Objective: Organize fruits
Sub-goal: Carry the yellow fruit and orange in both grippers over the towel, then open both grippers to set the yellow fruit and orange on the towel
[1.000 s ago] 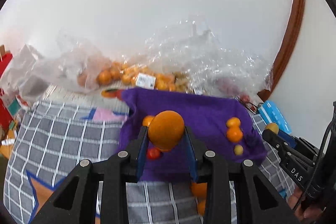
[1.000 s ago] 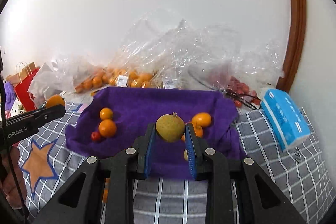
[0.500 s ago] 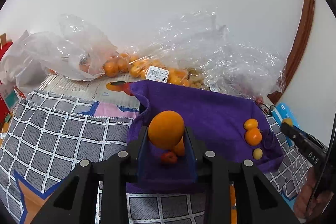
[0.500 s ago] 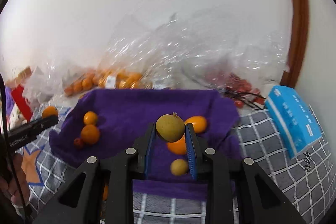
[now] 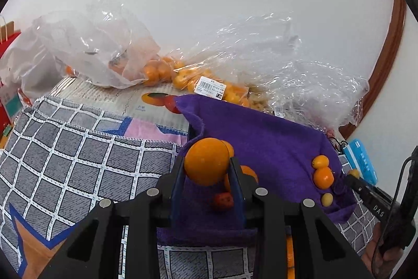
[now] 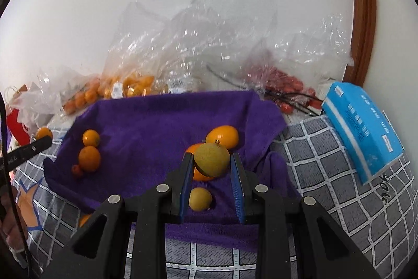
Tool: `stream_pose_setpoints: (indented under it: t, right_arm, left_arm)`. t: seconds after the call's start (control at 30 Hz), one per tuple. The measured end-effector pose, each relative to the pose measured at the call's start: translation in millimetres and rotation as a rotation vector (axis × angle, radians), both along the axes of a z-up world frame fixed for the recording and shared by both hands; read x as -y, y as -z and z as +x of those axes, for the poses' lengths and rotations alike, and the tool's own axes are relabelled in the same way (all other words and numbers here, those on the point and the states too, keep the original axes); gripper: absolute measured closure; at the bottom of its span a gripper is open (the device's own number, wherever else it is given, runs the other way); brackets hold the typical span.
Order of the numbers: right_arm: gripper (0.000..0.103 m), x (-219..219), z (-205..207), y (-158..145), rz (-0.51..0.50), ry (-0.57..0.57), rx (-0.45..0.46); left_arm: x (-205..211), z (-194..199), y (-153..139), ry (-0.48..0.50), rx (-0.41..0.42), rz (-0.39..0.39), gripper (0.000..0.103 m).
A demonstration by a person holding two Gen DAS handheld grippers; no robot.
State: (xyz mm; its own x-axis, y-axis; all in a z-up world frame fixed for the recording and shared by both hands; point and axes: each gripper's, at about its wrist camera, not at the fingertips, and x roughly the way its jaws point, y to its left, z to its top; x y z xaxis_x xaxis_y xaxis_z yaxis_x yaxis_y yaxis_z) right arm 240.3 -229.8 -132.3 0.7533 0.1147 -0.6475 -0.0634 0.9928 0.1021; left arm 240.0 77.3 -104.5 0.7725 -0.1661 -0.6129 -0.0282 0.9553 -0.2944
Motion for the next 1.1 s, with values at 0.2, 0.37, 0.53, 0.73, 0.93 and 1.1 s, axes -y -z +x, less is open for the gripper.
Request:
stream_pose_setpoints:
  t: [0.2,0.37,0.53,0.73,0.93,1.1]
  right_arm:
    - [0.075,-1,7,12,-0.013,0.003,-0.043]
    - [0.075,-2,12,22,-0.020,0.004,-0.079]
    - [0.075,-5,13,25,-0.036,-0.005,-0.087]
    - [0.075,-6,17,28,-0.042,-0.009,-0.100]
    - [0.075,-6,17,28,-0.052,-0.007,-0.096]
    - [0.074,-8,17,29,-0.077,0.006,-0.092]
  left_arm:
    - [5,4,7,0.010,-0.016,0.006,0.071]
    - [10,7,14,0.019,-0.016,0.006,0.071]
    - [15,9,16,0.029,-0.006,0.024,0.071]
    - [18,12,20,0.039,-0.015,0.025,0.071]
    - [18,16,25,0.035,-0.028,0.023,0.071]
    - [22,15,26,0.039,-0.028,0.037,0.071]
